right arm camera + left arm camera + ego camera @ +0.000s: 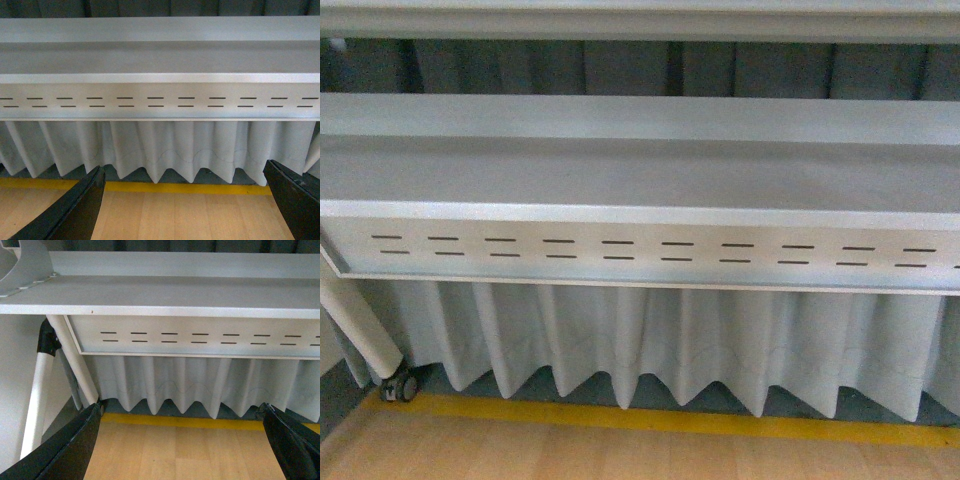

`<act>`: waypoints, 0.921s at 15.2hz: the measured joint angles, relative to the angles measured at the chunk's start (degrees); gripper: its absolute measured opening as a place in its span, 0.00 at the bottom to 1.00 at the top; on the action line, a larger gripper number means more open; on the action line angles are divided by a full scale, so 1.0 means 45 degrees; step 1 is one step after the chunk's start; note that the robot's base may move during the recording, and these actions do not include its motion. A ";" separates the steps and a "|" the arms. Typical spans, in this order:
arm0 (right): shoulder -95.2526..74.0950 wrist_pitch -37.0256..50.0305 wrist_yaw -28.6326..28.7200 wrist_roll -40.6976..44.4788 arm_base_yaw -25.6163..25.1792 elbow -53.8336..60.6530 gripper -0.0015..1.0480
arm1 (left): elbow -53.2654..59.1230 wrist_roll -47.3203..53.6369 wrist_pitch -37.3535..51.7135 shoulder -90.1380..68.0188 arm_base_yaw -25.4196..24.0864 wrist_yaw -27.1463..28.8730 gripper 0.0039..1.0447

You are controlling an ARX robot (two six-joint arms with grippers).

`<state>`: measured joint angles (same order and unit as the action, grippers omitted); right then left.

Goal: Wind up and store yellow beetle toy

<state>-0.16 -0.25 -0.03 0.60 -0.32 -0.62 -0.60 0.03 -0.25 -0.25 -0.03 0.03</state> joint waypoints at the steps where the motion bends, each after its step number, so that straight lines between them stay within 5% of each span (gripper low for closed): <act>1: 0.0000 0.0000 0.0000 0.0000 0.0000 0.0000 0.94 | 0.0000 -0.0005 0.0000 0.0000 0.0000 0.0000 0.94; 14: 0.0005 0.0000 0.0000 0.0000 0.0000 0.0000 0.94 | 0.0000 -0.0005 0.0000 0.0000 0.0000 0.0000 0.94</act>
<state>-0.14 -0.25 -0.03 0.60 -0.32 -0.62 -0.60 0.01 -0.25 -0.25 -0.03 0.03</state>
